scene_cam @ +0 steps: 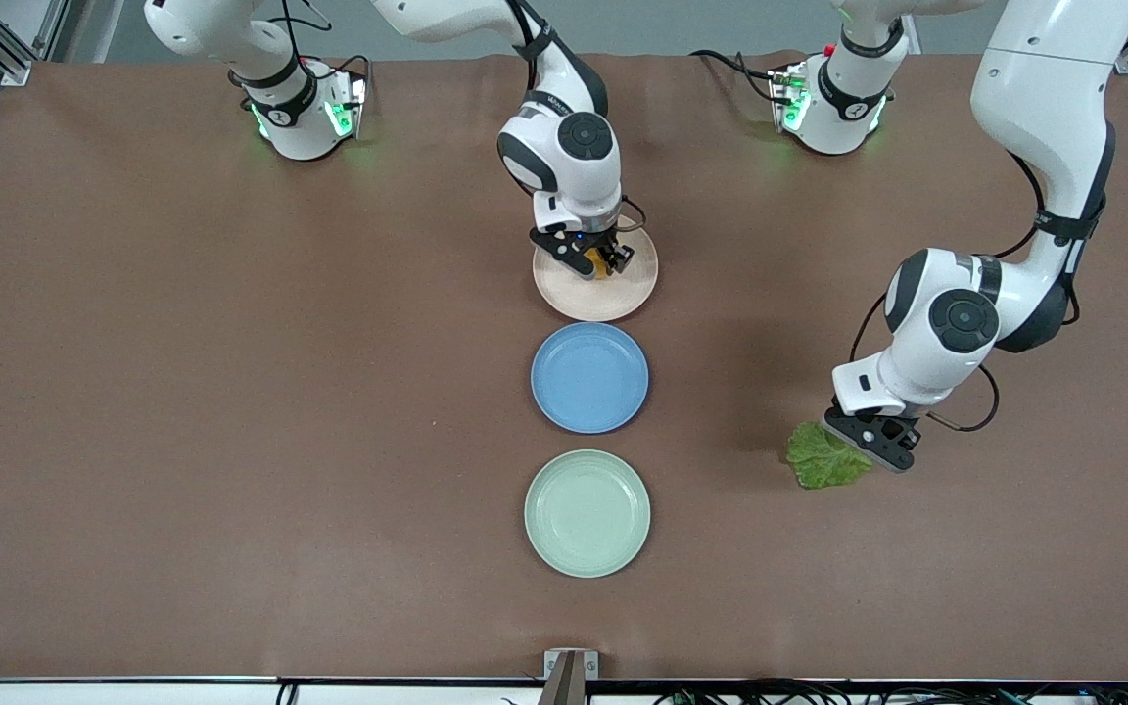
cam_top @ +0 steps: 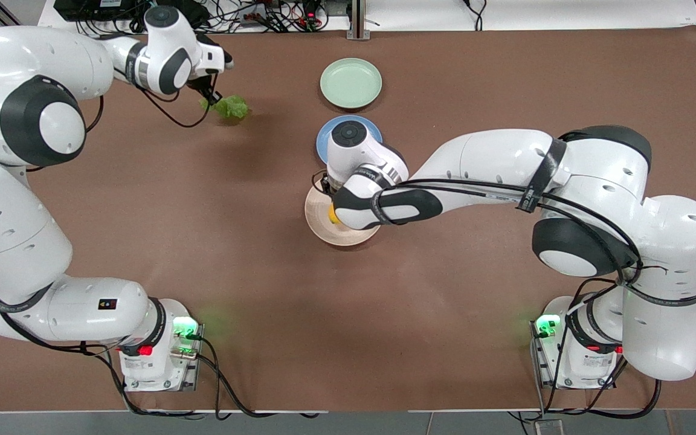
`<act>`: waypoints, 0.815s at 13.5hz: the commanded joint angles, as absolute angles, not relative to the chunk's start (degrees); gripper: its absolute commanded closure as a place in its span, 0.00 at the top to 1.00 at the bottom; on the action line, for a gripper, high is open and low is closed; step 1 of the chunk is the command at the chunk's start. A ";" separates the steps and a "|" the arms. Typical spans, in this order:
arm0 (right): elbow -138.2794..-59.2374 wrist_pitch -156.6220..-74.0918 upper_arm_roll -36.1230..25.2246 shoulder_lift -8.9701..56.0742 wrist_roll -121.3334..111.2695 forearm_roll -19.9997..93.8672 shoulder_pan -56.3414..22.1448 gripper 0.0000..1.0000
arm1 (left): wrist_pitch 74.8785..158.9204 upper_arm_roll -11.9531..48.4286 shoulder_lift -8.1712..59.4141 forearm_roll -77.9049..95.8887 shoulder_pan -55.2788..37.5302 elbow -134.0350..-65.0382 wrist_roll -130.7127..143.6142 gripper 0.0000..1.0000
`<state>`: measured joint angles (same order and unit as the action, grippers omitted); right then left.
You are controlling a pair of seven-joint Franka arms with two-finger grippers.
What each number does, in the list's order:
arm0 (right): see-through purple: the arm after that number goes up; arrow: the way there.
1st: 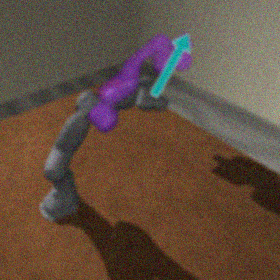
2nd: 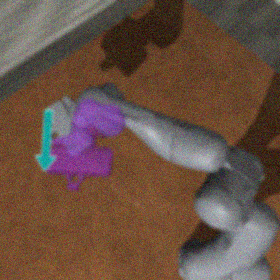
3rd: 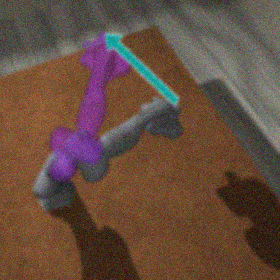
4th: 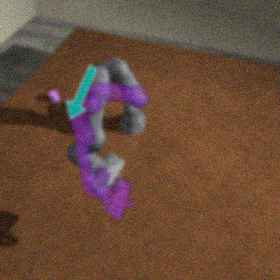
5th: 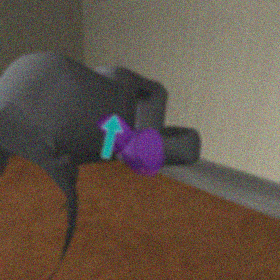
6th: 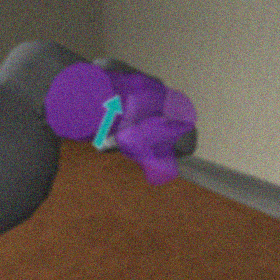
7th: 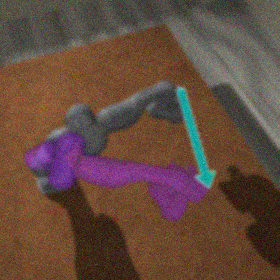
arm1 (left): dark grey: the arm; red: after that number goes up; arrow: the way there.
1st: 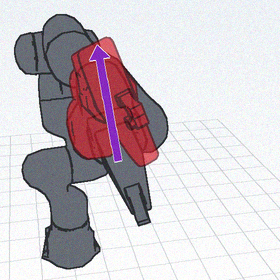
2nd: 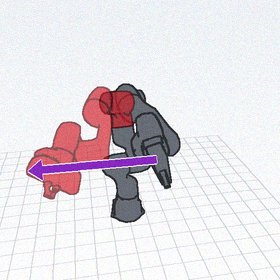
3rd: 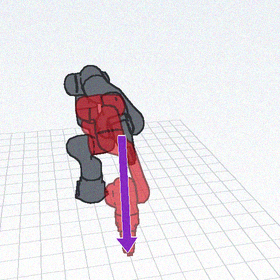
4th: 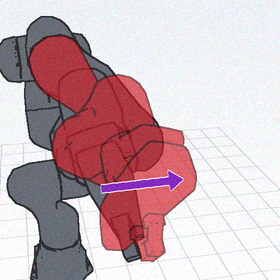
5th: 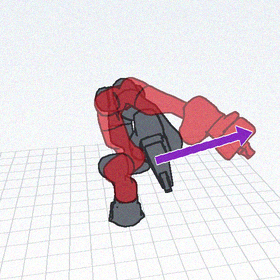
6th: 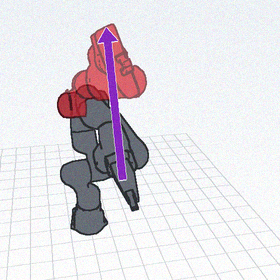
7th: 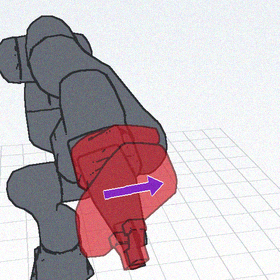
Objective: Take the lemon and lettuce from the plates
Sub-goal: 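Lift the lettuce off the plate while the right gripper grasps the lemon, then lower the lettuce beside the plates while the right gripper carries the lemon away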
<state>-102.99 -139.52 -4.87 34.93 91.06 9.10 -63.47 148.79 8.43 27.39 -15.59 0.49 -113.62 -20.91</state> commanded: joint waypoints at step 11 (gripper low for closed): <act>-109.50 -123.84 -4.57 21.44 35.30 8.79 -25.70 0.00 | 154.78 11.16 25.58 -16.79 5.27 -121.64 -22.68 0.05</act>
<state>-106.05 -122.97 -6.00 23.36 44.29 8.96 -31.82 153.90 9.93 27.20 -15.61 3.92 -119.87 -22.62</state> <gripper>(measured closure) 0.392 0.952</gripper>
